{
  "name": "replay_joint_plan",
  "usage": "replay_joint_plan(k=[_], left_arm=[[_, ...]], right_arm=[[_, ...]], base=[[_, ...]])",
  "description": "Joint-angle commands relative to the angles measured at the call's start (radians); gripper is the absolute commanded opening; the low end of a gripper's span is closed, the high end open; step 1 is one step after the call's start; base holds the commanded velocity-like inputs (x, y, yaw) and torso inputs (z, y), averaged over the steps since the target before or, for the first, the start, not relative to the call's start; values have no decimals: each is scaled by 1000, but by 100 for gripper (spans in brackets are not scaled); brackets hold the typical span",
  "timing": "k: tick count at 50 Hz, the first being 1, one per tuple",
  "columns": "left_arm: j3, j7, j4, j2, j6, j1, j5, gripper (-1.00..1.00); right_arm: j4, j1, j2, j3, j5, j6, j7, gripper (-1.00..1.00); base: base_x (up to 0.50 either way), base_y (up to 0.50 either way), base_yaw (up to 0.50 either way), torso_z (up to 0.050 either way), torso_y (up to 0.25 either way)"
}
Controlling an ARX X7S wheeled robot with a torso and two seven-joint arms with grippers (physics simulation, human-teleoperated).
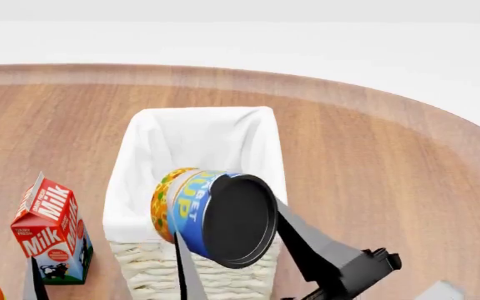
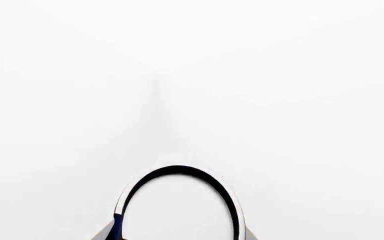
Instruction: Pick up the alphabet soup, and put it in the basket.
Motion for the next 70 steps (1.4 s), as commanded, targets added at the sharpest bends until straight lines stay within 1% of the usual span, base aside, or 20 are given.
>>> replay_joint_plan(k=[1, 2, 4, 7, 8, 11, 14, 17, 18, 23, 31, 34, 38, 46, 54, 59, 65, 70], left_arm=[[0, -3, 2, -3, 0, 0, -2, 100], [0, -3, 1, -2, 1, 0, -2, 100], [2, -3, 2, -3, 0, -1, 0, 100], [4, -2, -2, -2, -1, -4, -1, 100], [5, -2, 1, -2, -2, -3, 0, 100], [3, -3, 3, -4, -1, -2, -2, 100], [3, -1, -5, -3, 3, -5, -3, 100], [4, 3, -13, -3, 8, -7, -4, 100], [4, 3, -14, -3, 9, -7, -4, 100], [5, 6, -23, -2, 16, -9, -4, 100], [10, 7, -24, -2, 15, -11, -5, 100], [9, 6, -20, -4, 14, -10, -7, 100], [8, 3, -16, -4, 11, -10, -8, 100], [10, 1, -15, -5, 10, -10, -8, 100], [10, -1, -12, -7, 12, -8, -7, 100], [11, -3, -9, -9, 11, -7, -5, 100], [12, -3, -6, -11, 11, -6, -5, 100], [12, -4, -9, -11, 12, -7, -6, 100]], right_arm=[[-20, 119, -36, -8, -102, 214, 154, -100], [-21, 126, -39, -8, -93, 222, 156, -100], [-34, 165, -40, -16, -92, 307, 185, -100], [-23, 227, -51, -12, -73, 390, 211, -100], [-10, 267, -53, -28, -81, 438, 211, -100], [0, 326, -64, -33, -49, 513, 214, -100], [28, 406, -80, -57, -60, 599, 225, -100], [85, 485, -107, -72, -45, 674, 219, -100], [100, 495, -115, -71, -52, 667, 221, -100], [227, 608, -163, -86, -48, 747, 212, -100], [347, 707, -199, -144, -74, 795, 171, -100], [420, 759, -229, -138, -52, 819, 146, -100], [490, 821, -255, -167, -80, 845, 144, -100], [726, 966, -337, -202, -88, 914, 98, -100], [1011, 1088, -421, -221, -131, 863, 71, -100], [1187, 1165, -475, -178, -99, 836, 39, -100], [1329, 1217, -514, -178, -64, 839, -15, -100], [1407, 1248, -525, -239, -19, 827, -40, -100]], base=[[0, 0, 0, 0, 0], [0, 0, 0, 0, 10], [0, 0, 0, 0, 0], [0, 0, 0, 0, 0], [0, 0, 0, 0, 0], [0, 0, 0, 0, 0], [0, 0, 0, 0, 0], [0, 0, 0, 0, 0], [0, 0, 0, 0, 0], [0, 0, 0, 0, 2], [0, 0, 0, 0, 0], [0, 0, 0, 0, 0], [0, 0, 0, 0, 3], [0, 0, 0, 2, 0], [0, 0, 0, 0, 1], [0, 0, 0, 0, 0], [0, 0, 0, 0, 2], [0, 0, 0, 0, 0]])
